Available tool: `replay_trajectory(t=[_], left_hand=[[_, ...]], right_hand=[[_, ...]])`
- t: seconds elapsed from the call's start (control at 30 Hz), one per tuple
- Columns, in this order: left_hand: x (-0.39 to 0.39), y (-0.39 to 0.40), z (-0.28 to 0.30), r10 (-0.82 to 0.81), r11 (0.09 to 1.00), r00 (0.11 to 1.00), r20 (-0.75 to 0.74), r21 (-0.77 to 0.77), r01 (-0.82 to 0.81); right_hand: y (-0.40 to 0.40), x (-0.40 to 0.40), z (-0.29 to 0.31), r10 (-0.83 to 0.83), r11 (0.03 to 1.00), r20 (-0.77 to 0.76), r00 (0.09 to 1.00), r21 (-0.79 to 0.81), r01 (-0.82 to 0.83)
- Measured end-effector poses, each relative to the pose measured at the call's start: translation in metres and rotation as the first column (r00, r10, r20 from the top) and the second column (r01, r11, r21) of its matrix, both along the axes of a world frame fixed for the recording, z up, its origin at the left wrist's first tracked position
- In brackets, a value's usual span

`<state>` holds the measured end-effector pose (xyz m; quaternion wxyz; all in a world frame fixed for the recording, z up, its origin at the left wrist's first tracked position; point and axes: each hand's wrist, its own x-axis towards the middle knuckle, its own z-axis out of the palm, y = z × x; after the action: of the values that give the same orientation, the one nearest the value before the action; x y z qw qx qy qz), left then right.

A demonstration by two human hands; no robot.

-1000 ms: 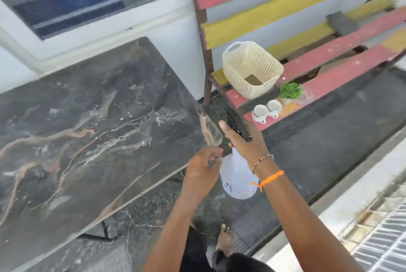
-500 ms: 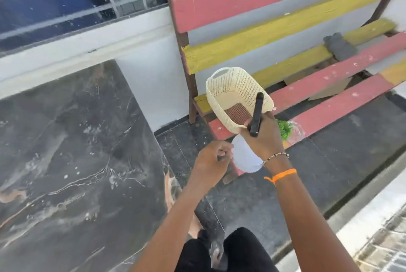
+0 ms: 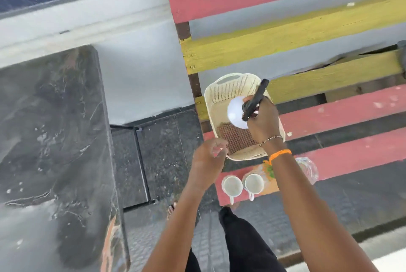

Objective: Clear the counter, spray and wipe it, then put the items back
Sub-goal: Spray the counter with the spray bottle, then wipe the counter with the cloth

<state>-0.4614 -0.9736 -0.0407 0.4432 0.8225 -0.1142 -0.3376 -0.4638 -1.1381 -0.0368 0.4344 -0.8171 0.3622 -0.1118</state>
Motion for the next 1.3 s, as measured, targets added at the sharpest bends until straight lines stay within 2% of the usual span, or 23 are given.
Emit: replay_trajectory(t=[0.1, 0.23, 0.4, 0.63, 0.8, 0.87, 0.9, 0.93, 1.0, 1.03, 1.1, 1.2, 1.3], left_hand=[[0.006, -0.024, -0.012, 0.084, 0.996, 0.996, -0.042, 0.039, -0.083], [0.01, -0.04, -0.026, 0.124, 0.987, 0.99, -0.066, 0.115, -0.116], [0.011, -0.046, -0.038, 0.184, 0.969, 0.976, -0.115, 0.19, -0.16], [0.007, -0.039, -0.046, 0.212, 0.952, 0.961, -0.18, 0.26, -0.161], [0.002, -0.036, -0.051, 0.214, 0.952, 0.958, -0.191, 0.261, -0.161], [0.001, -0.039, -0.054, 0.206, 0.956, 0.957, -0.204, 0.249, -0.153], [0.0, -0.041, -0.056, 0.201, 0.959, 0.957, -0.207, 0.243, -0.149], [0.001, -0.042, -0.056, 0.198, 0.961, 0.958, -0.206, 0.235, -0.148], [-0.001, -0.045, -0.059, 0.209, 0.962, 0.957, -0.2, 0.221, -0.163], [-0.002, -0.045, -0.06, 0.219, 0.961, 0.957, -0.192, 0.214, -0.177], [-0.004, -0.042, -0.062, 0.239, 0.957, 0.958, -0.162, 0.205, -0.204], [-0.008, -0.036, -0.063, 0.249, 0.953, 0.958, -0.14, 0.209, -0.217], [-0.009, -0.028, -0.06, 0.273, 0.95, 0.948, -0.163, 0.197, -0.24]], right_hand=[[-0.024, 0.024, -0.036, -0.001, 1.0, 0.0, 1.0, 0.024, 0.001], [-0.044, 0.049, -0.072, -0.046, 0.993, 0.009, 0.999, 0.108, 0.045], [-0.056, 0.068, -0.107, -0.056, 0.985, -0.073, 0.996, 0.159, 0.067], [-0.054, 0.078, -0.128, -0.075, 0.981, -0.079, 0.994, 0.176, 0.088], [-0.06, 0.058, -0.135, -0.18, 0.954, -0.038, 0.983, 0.236, 0.183], [-0.059, 0.039, -0.152, -0.211, 0.943, -0.171, 0.962, 0.222, 0.246], [-0.058, 0.03, -0.162, -0.198, 0.935, -0.302, 0.933, 0.227, 0.272], [-0.057, 0.023, -0.173, -0.148, 0.932, -0.446, 0.883, 0.235, 0.275], [-0.052, 0.013, -0.189, 0.026, 0.947, -0.698, 0.715, 0.246, 0.206], [-0.048, 0.011, -0.193, 0.081, 0.964, -0.769, 0.634, 0.223, 0.147], [-0.045, 0.011, -0.198, 0.092, 0.987, -0.822, 0.562, 0.148, 0.055], [-0.051, 0.018, -0.198, 0.119, 0.989, -0.794, 0.596, 0.149, 0.001], [-0.052, 0.024, -0.177, 0.198, 0.97, -0.641, 0.741, 0.235, -0.056]])
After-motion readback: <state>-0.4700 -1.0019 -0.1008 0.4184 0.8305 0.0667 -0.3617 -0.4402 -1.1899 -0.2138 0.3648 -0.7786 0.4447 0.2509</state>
